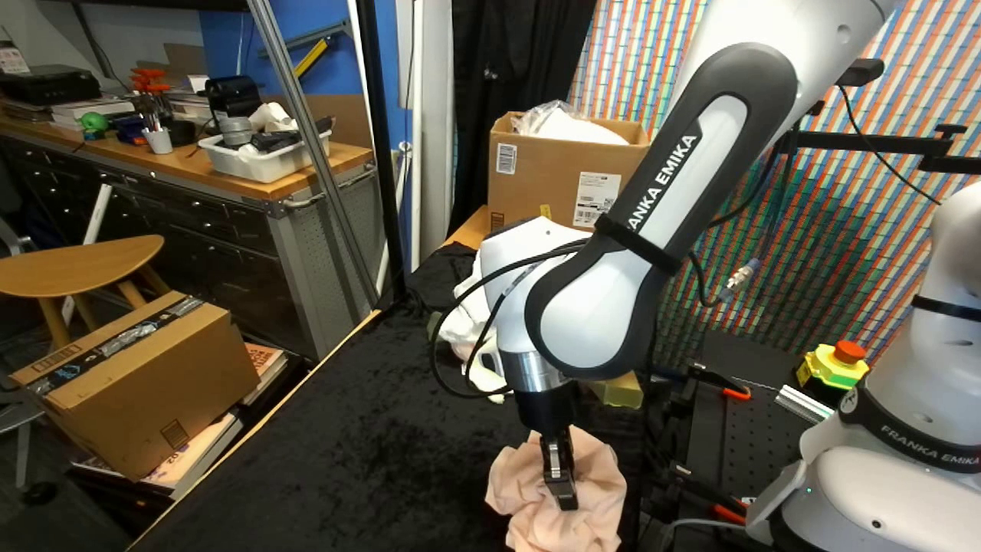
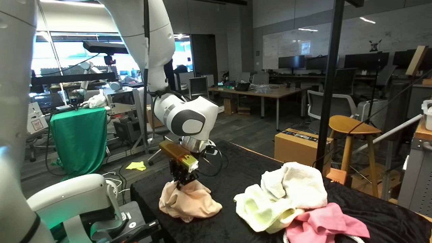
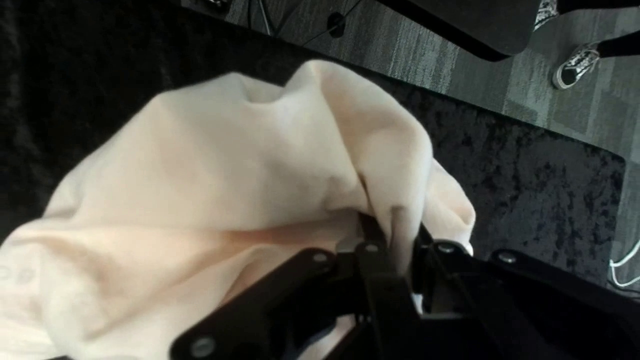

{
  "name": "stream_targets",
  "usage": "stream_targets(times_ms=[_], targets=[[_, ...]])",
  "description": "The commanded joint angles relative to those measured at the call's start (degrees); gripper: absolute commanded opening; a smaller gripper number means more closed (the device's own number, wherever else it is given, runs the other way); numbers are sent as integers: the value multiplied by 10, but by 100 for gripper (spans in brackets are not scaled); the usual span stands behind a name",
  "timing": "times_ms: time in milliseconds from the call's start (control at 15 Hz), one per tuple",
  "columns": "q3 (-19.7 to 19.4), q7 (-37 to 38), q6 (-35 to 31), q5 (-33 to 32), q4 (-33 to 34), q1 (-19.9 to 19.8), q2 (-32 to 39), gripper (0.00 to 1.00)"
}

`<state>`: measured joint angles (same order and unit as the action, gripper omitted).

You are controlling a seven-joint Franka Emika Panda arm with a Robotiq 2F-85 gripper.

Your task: Pile the t-shirts, towels and radish on top of the white rope on the right

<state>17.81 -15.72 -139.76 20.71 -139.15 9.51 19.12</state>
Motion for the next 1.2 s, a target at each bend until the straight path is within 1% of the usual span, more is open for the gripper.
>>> stream_targets(times_ms=[0,67,133,333,467,600,800,933,1133], targets=[[14,-42,10,31,-21,-30,-52,2],[11,-49,4,41,-30,-36,-70,5],[9,-55,-1,48,-35,-41,-84,6],[-7,-78,-9,83,-63,-58,-156,6],[-26,-94,-17,109,-77,-63,-200,6],[-54,-108,-23,144,-87,-64,-246,6],[-106,-115,-42,180,-91,-58,-290,6],[-137,-108,-55,191,-91,-59,-317,6],[-175,-105,-94,206,-89,-57,-344,6]])
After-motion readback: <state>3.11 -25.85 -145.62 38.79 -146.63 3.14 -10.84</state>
